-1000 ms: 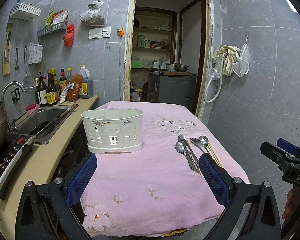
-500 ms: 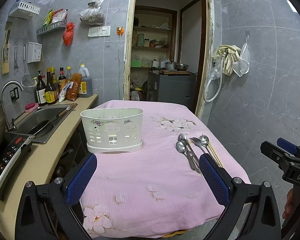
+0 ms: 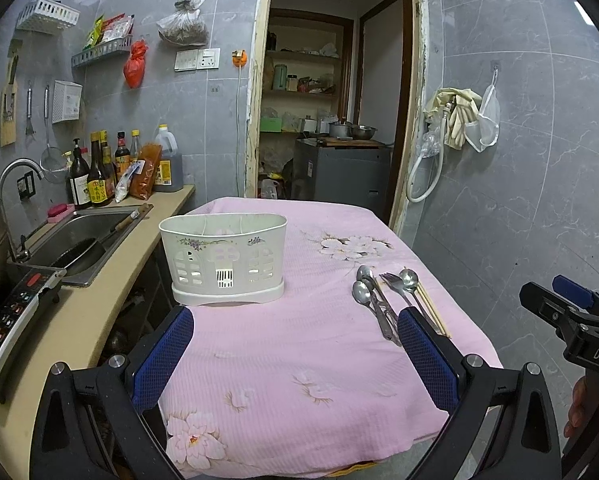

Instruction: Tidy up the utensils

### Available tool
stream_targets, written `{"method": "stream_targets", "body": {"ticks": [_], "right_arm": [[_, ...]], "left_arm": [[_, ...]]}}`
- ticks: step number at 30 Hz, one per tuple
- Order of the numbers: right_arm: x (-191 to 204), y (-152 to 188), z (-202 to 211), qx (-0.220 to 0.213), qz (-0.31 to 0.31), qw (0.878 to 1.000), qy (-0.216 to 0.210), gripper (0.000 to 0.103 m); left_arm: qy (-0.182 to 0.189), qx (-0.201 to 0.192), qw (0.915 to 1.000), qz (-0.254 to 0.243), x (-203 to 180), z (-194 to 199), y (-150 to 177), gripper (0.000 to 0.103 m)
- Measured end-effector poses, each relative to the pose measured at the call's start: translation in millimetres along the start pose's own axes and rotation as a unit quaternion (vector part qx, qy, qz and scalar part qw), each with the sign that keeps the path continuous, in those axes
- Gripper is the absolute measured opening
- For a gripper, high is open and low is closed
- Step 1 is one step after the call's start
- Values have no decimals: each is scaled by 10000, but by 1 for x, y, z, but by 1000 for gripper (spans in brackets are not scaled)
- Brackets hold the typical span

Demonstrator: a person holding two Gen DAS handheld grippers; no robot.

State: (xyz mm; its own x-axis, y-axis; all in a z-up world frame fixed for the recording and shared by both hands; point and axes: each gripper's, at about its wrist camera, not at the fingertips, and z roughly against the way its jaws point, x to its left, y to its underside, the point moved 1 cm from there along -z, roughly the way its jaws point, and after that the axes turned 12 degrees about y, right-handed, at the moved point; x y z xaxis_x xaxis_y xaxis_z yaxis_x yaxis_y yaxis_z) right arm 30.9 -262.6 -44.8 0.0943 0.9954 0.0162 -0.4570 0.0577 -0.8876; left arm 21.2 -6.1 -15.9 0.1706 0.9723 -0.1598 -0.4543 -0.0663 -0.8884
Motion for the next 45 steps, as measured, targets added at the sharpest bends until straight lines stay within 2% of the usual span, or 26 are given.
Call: {"method": "stream_targets", "body": {"ticks": [13,21,34,45], "right_arm": [[9,4,-8,26,7,9999,103,102],[10,-4,1,-146,-63,9996,238,102],[-1,-44,-1,-543,-246,9973,440,102],[-18,-71,-43,-540,-304,9977,273,102]], "left_arm": [[119,50,9999,4,7,-9,2,103],[236,6,9997,-98,11,-10,-2,103],[445,-375,9982,-142,12,-24,-38,103],[462,-508,9975,-139,0,-61,-68,103]]}}
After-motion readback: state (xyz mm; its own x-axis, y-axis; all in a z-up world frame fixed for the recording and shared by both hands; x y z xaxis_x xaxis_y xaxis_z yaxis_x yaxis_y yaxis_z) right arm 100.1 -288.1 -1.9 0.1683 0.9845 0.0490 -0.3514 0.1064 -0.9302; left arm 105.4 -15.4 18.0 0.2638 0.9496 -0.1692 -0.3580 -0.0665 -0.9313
